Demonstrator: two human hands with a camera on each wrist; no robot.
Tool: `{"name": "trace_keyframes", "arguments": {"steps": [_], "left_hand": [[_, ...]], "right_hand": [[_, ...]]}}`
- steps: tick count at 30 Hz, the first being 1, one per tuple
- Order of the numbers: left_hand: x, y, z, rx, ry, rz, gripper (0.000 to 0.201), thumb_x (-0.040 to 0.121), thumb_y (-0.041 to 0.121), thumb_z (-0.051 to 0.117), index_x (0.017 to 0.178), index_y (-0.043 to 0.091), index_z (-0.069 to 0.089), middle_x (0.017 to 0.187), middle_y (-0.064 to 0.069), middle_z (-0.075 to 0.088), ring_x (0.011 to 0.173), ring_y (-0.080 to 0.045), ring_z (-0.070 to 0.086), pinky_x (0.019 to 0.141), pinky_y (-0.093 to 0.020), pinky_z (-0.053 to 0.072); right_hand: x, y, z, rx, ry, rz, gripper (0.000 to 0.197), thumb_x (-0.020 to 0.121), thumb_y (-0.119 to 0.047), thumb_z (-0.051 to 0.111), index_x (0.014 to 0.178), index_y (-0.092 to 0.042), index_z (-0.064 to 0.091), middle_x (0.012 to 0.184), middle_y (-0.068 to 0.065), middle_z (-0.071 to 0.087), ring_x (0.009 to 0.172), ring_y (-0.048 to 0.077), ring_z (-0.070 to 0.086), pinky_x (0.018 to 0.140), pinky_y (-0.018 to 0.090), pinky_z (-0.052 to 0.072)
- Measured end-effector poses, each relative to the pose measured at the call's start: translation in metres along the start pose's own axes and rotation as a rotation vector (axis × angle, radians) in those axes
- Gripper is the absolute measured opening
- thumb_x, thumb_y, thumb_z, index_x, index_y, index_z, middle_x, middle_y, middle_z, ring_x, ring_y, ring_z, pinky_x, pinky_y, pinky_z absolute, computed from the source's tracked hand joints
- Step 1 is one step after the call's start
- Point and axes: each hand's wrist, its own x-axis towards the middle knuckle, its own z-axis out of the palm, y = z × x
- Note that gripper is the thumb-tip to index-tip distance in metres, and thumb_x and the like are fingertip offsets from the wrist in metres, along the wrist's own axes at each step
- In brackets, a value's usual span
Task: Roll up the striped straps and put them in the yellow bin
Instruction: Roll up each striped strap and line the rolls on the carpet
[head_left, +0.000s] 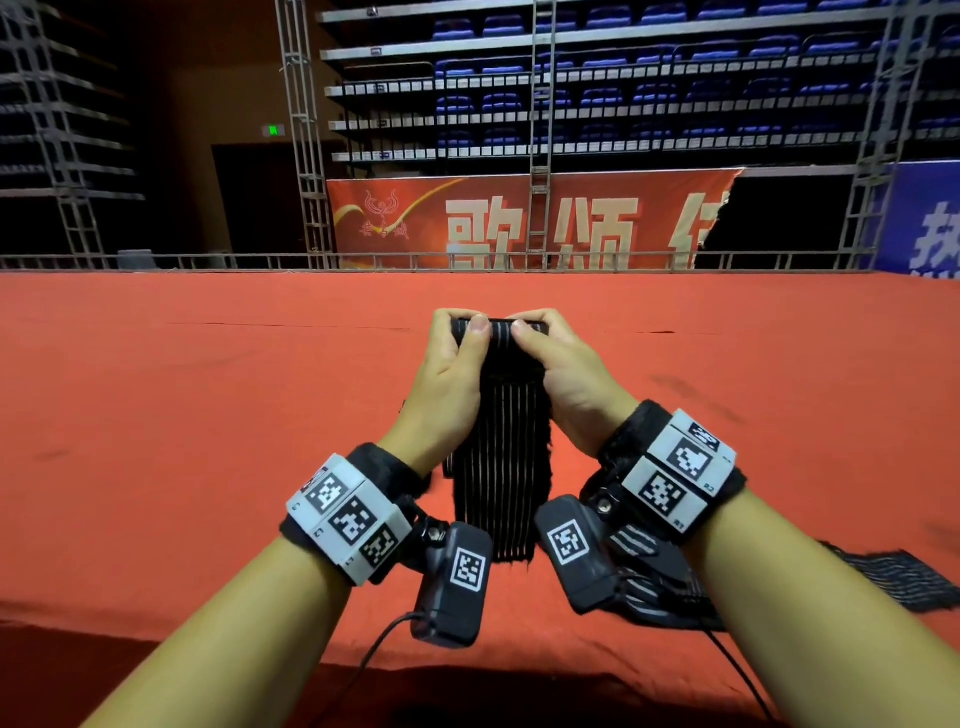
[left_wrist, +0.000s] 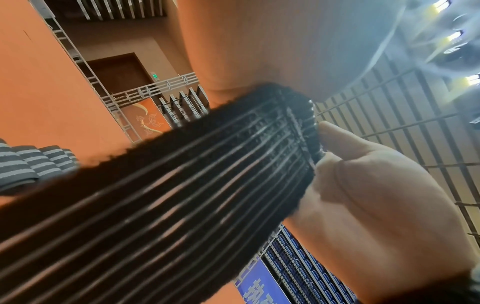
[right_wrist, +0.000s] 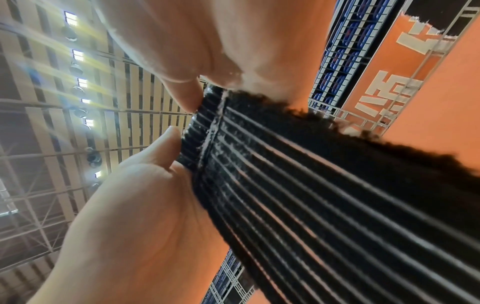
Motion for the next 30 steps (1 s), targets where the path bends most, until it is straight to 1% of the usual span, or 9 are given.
{"name": "trace_keyframes", "arguments": {"steps": [5,7,10,13,17,20,22,27,30], "left_hand": [[-0.001,-0.001,-0.003,0.023,-0.001,0.083,0.017,0.097,0.036,0.041,0.103,0.021,0.046,0.096,0.0,0.053,0.088,-0.013,0.055,0.082,-0.038,0.048],[-0.002,-0.001,-0.001,0.022,0.012,0.09,0.019,0.097,0.036,0.04,0.107,0.02,0.044,0.099,0.0,0.052,0.091,-0.013,0.054,0.084,-0.037,0.048],[-0.002,-0.004,0.005,0.023,0.051,0.06,0.013,0.106,0.028,0.037,0.111,0.017,0.041,0.1,0.001,0.053,0.091,-0.011,0.056,0.085,-0.035,0.049],[-0.004,-0.008,0.008,-0.052,0.084,0.031,0.007,0.105,0.028,0.038,0.107,0.021,0.039,0.102,-0.002,0.055,0.091,-0.012,0.059,0.082,-0.031,0.05],[-0.001,-0.006,0.002,-0.016,0.049,0.088,0.012,0.095,0.034,0.043,0.104,0.026,0.044,0.103,-0.005,0.053,0.096,-0.017,0.057,0.086,-0.038,0.05],[0.001,-0.001,-0.004,0.014,0.004,0.128,0.008,0.102,0.02,0.044,0.109,0.017,0.045,0.099,0.002,0.051,0.087,-0.003,0.055,0.078,-0.024,0.048],[0.003,0.001,-0.005,-0.018,-0.022,0.094,0.009,0.103,0.015,0.043,0.112,0.015,0.046,0.1,0.001,0.051,0.083,-0.003,0.057,0.073,-0.022,0.05],[0.001,-0.004,-0.004,-0.002,-0.052,0.019,0.026,0.093,0.037,0.042,0.111,0.019,0.049,0.105,-0.004,0.058,0.091,-0.012,0.059,0.08,-0.032,0.051],[0.0,-0.008,-0.007,0.016,-0.062,0.019,0.025,0.092,0.033,0.043,0.113,0.02,0.047,0.107,-0.004,0.057,0.093,-0.014,0.058,0.083,-0.036,0.051]], "right_hand": [[-0.001,0.0,-0.002,0.028,0.012,0.036,0.025,0.1,-0.028,0.048,0.114,-0.007,0.049,0.104,0.008,0.062,0.089,0.017,0.063,0.075,0.027,0.051],[0.0,0.001,0.0,0.048,-0.006,0.085,0.046,0.099,-0.043,0.048,0.124,-0.005,0.05,0.117,0.014,0.065,0.104,0.024,0.066,0.09,0.037,0.053],[-0.002,0.001,0.006,0.149,0.012,0.125,0.047,0.102,-0.039,0.042,0.133,-0.004,0.045,0.127,0.021,0.06,0.115,0.031,0.062,0.102,0.046,0.047],[-0.002,0.002,0.008,0.147,0.036,0.098,0.039,0.102,-0.034,0.042,0.127,-0.004,0.046,0.11,0.016,0.062,0.097,0.024,0.064,0.093,0.04,0.052],[-0.003,-0.005,0.001,0.015,0.041,0.028,0.016,0.102,-0.022,0.044,0.097,-0.011,0.055,0.083,0.003,0.061,0.068,0.009,0.062,0.06,0.02,0.051],[-0.003,-0.011,-0.006,-0.134,0.033,-0.028,0.024,0.102,-0.021,0.044,0.082,-0.012,0.054,0.065,-0.001,0.054,0.047,0.003,0.053,0.046,0.018,0.041],[0.0,-0.01,-0.012,-0.21,0.018,-0.062,0.022,0.102,-0.019,0.045,0.087,-0.008,0.057,0.066,0.0,0.052,0.047,0.003,0.05,0.048,0.019,0.041],[0.001,-0.003,-0.018,-0.213,0.023,-0.11,0.021,0.098,-0.002,0.046,0.115,0.005,0.056,0.083,0.003,0.058,0.063,0.002,0.057,0.058,0.014,0.047],[-0.001,0.001,-0.019,-0.22,-0.004,-0.051,0.021,0.101,-0.014,0.046,0.114,0.001,0.055,0.079,0.001,0.057,0.054,-0.002,0.056,0.051,0.014,0.046]]}}
